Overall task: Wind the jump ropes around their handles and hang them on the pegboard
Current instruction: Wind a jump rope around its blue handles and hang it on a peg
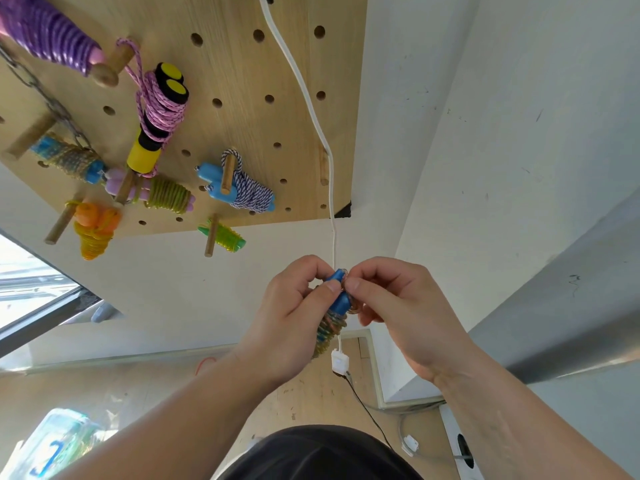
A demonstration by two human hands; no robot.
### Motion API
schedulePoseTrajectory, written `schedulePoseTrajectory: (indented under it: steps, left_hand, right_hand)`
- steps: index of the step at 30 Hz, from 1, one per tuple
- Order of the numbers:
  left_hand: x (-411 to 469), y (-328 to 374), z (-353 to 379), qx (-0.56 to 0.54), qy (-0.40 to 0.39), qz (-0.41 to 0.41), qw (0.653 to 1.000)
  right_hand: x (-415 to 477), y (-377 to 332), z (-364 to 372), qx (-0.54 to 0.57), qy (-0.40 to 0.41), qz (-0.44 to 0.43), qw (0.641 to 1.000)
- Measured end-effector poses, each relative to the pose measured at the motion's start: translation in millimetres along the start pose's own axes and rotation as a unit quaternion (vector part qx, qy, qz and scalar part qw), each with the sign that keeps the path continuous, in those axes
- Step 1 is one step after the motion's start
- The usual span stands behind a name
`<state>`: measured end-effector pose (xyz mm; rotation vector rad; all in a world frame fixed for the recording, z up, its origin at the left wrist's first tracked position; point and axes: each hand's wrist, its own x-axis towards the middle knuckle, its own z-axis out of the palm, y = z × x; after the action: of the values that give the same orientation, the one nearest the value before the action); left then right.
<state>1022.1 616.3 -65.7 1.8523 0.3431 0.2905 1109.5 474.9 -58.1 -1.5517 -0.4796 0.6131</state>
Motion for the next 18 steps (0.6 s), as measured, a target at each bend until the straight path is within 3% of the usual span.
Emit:
schedulePoseTrajectory:
  steps: [8, 18]
  left_hand:
    - [4, 1, 4, -0.057, 0.047, -0.01, 0.997]
    - [7, 8, -7, 0.019, 0.01, 0.038, 0.999]
  right_hand:
    - [11, -10, -4, -0.022, -0.054, 0.052, 0.997]
    - [17, -19, -6, -0.161, -0.106, 0.069, 0.979]
